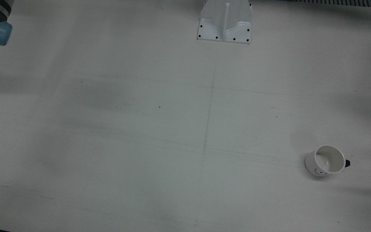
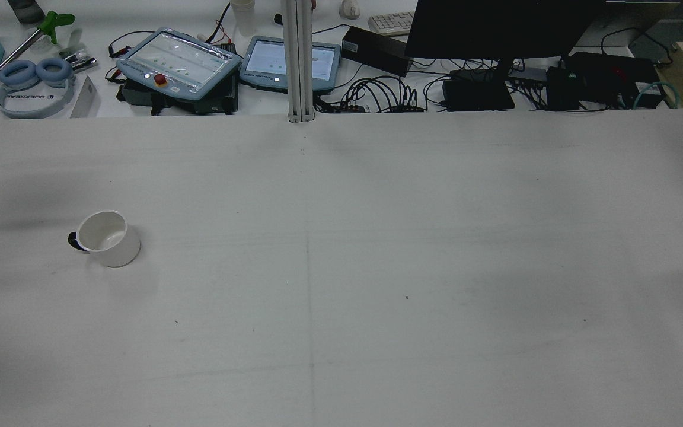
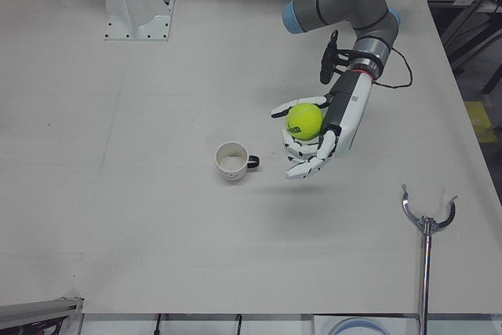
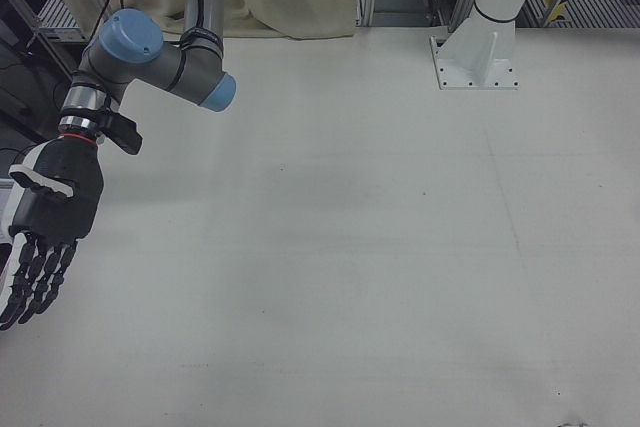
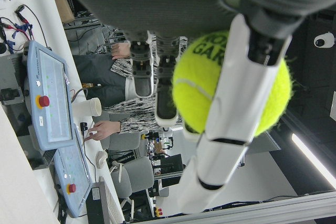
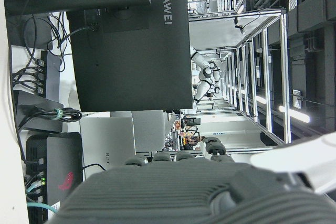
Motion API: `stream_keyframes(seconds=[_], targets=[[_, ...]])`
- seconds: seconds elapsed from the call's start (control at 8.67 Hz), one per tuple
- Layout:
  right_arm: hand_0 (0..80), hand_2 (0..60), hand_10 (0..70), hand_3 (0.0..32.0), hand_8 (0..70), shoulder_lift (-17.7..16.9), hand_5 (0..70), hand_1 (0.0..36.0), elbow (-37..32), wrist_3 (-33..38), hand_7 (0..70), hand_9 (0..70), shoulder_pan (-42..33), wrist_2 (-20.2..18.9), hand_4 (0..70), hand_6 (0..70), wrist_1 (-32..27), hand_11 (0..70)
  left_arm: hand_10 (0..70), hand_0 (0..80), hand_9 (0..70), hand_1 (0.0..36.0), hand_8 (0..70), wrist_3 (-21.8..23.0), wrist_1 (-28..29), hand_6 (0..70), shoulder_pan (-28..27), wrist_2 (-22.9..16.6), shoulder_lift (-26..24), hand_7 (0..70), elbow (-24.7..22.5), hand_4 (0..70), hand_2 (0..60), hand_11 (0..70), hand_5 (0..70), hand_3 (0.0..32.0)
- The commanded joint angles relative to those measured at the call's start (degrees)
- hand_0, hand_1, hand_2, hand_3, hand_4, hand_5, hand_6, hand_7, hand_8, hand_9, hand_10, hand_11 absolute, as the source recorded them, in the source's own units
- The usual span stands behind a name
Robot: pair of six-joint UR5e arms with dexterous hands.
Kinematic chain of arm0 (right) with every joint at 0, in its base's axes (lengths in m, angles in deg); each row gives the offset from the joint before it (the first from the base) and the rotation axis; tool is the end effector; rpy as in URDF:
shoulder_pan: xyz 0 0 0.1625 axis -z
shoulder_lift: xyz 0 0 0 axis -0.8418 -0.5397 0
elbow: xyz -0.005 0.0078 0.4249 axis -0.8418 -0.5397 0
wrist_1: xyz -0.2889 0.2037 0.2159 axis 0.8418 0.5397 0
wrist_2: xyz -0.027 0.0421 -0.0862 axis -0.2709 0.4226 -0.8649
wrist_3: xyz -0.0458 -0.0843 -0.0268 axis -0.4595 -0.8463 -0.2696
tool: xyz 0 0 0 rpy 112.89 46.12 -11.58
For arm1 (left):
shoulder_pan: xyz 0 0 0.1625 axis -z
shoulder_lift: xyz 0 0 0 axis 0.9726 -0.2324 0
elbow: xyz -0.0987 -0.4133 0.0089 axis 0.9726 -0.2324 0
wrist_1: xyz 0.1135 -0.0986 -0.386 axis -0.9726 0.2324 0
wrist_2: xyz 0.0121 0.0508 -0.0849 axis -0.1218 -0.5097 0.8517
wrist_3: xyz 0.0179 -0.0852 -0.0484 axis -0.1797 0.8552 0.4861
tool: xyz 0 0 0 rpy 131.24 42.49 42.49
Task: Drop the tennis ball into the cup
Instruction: 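Hold the yellow tennis ball in the left hand and start moving in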
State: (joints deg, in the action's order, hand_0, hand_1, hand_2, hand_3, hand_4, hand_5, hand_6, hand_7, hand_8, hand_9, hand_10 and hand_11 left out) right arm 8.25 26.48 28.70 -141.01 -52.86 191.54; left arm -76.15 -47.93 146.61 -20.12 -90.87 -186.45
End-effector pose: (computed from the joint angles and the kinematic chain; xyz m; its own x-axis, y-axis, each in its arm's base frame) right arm 0.0801 -0.5610 0.6835 -0.9949 0.0162 -0.0996 0.0969 -0.1227 -0.9877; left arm 0.0473 -0.5303 0.5336 -0.9496 -0.2427 -0.1982 0.1054 0.3483 -0.9314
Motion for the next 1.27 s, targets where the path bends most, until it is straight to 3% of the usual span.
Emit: stream_keyframes(seconds=[0.0,0.35,1.15], targets=[[0.0,0.0,0.0,0.0,0.0,0.00,0.0,0.0,0.00,0.00,0.0,0.0,0.00,0.00,0.0,0.0,-0.09,0.0,15.7,80.0,52.2,30.6,41.8,0.29,0.00,70.0,0.27,0.03,0.22,70.0,-0.01,6.6,17.3,26.0,26.1,0.0],[0.0,0.0,0.0,0.0,0.0,0.00,0.0,0.0,0.00,0.00,0.0,0.0,0.00,0.00,0.0,0.0,0.00,0.0,15.8,80.0,52.4,30.9,41.3,-0.14,0.17,70.0,-0.17,-0.05,0.92,70.0,-0.10,6.8,16.4,26.2,24.5,0.0],[0.0,0.0,0.0,0.0,0.0,0.00,0.0,0.0,0.00,0.00,0.0,0.0,0.00,0.00,0.0,0.0,0.00,0.0,16.7,76.4,53.0,28.9,41.7,-6.29,-0.70,70.0,-12.29,2.84,-3.82,70.0,0.16,7.9,14.9,27.3,23.7,0.0]])
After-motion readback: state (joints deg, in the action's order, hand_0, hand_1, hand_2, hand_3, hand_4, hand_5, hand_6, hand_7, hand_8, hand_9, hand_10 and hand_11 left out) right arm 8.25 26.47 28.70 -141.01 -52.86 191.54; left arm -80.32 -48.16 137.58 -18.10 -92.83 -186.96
